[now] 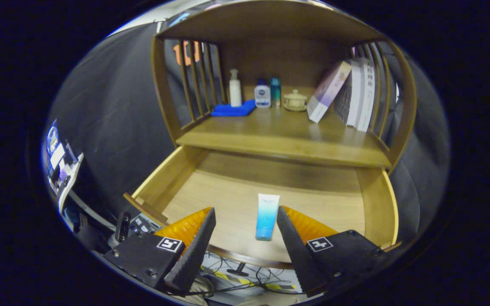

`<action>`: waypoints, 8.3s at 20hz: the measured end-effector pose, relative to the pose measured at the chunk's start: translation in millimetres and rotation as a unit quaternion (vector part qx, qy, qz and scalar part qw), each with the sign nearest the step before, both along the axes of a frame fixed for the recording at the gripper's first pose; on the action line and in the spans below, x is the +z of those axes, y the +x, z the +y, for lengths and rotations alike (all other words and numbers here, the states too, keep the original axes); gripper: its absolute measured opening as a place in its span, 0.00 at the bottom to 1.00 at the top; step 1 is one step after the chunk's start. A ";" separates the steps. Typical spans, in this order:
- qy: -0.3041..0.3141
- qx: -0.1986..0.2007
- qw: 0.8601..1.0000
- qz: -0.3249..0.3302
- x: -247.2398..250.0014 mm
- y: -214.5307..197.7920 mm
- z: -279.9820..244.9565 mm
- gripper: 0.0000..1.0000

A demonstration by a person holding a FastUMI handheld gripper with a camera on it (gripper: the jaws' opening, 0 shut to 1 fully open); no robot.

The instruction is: Pull open the drawer, take out the items inside it, and place them on the countertop above the cabinet.

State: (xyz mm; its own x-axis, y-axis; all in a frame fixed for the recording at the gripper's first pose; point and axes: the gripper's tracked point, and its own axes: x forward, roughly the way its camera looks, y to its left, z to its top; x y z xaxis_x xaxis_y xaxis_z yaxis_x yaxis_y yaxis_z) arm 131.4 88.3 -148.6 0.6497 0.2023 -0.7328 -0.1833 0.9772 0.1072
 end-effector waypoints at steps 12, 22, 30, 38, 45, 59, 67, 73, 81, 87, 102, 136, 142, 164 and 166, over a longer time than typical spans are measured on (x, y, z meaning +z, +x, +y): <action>-0.010 -0.007 0.976 0.219 -73.4 30.5 -7.5 0.91; -0.073 -0.024 0.959 0.272 -115.7 41.6 -13.5 0.88; -0.122 -0.007 0.958 0.261 -123.6 49.4 -11.3 0.61; -0.116 -0.002 0.972 0.206 -89.2 51.3 -11.9 0.47; -0.091 0.023 0.981 0.170 -33.8 53.2 -0.5 0.47; -0.092 -0.005 0.991 0.092 44.9 136.0 0.1 0.47; -0.100 -0.043 0.991 0.076 33.4 193.1 -6.1 0.47; -0.104 -0.053 0.991 0.065 12.7 216.6 -6.2 0.47; -0.131 -0.033 0.991 -0.010 44.3 200.5 -5.3 0.55; -0.077 -0.011 0.996 -0.046 74.6 125.5 19.8 0.62; -0.007 -0.011 0.972 -0.235 85.5 -33.2 54.8 0.97; -0.081 -0.146 0.941 -0.295 -85.1 -76.0 9.2 0.98; -0.065 -0.146 0.945 -0.285 -82.0 -52.4 7.4 0.99; -0.065 -0.153 0.953 -0.253 -82.7 87.4 -1.5 0.99; -0.068 -0.153 0.954 -0.250 -84.0 99.0 -3.0 0.99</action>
State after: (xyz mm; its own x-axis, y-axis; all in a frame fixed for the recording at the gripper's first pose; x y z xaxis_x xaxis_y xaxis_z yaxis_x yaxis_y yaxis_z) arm 230.4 85.3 -232.6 0.9382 -0.1271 -0.3220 0.1169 0.9918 -0.0508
